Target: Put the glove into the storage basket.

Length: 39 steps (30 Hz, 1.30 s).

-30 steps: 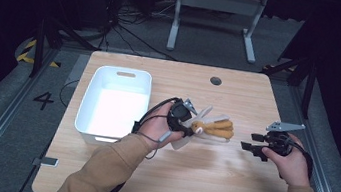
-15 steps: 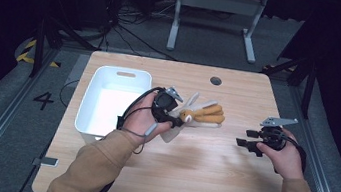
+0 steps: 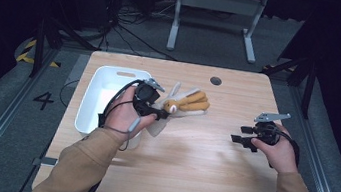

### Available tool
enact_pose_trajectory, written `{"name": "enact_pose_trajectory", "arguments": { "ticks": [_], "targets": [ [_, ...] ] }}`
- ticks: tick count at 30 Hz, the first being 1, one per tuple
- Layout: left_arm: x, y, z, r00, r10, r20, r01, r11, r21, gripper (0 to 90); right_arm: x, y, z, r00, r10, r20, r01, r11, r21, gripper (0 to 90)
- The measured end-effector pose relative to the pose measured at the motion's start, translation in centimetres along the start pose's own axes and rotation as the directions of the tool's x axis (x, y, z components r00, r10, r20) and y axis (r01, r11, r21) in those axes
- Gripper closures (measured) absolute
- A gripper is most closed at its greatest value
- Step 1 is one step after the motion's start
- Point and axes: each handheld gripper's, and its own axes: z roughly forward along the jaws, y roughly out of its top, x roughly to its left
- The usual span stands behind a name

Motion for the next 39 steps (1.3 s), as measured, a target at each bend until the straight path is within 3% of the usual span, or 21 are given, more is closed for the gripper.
{"name": "enact_pose_trajectory", "arguments": {
  "ticks": [10, 18, 27, 29, 30, 32, 35, 39],
  "targets": [
    [2.2, -1.2, -2.7, 0.9961, -0.067, -0.058, 0.066, 0.9975, -0.027, 75.1, -0.2, -0.4, 0.0, 0.9999, 0.010, 0.006, -0.010, 1.000, 0.011, 36.9],
    [4.0, -2.3, -4.1, 0.9871, -0.126, -0.099, 0.123, 0.9916, -0.042, 75.0, -0.3, -1.1, -0.3, 0.9994, 0.025, 0.023, -0.026, 1.000, 0.018, 36.7],
    [5.8, -3.4, -4.6, 0.9700, -0.187, -0.155, 0.182, 0.9821, -0.047, 75.0, -0.4, -1.6, -0.6, 0.9990, 0.037, 0.024, -0.037, 0.999, 0.024, 36.5],
    [6.1, -3.6, -4.6, 0.9635, -0.208, -0.168, 0.202, 0.9780, -0.053, 75.0, -0.4, -1.7, -0.6, 0.9990, 0.038, 0.025, -0.038, 0.999, 0.028, 36.5],
    [6.1, -3.6, -4.6, 0.9635, -0.208, -0.168, 0.202, 0.9780, -0.053, 75.0, -0.5, -1.7, -0.6, 0.9989, 0.038, 0.029, -0.039, 0.999, 0.027, 36.5],
    [6.7, -4.0, -4.7, 0.9534, -0.240, -0.183, 0.232, 0.9706, -0.065, 75.0, -0.5, -1.8, -0.7, 0.9988, 0.040, 0.027, -0.041, 0.999, 0.024, 36.5],
    [7.4, -4.3, -4.6, 0.9480, -0.254, -0.191, 0.247, 0.9670, -0.060, 74.9, -0.5, -1.8, -0.7, 0.9988, 0.039, 0.029, -0.040, 0.999, 0.023, 36.5],
    [8.2, -4.9, -4.4, 0.9319, -0.292, -0.216, 0.283, 0.9565, -0.070, 74.9, -0.5, -1.8, -0.6, 0.9989, 0.039, 0.026, -0.040, 0.999, 0.025, 36.4]
  ]
}}
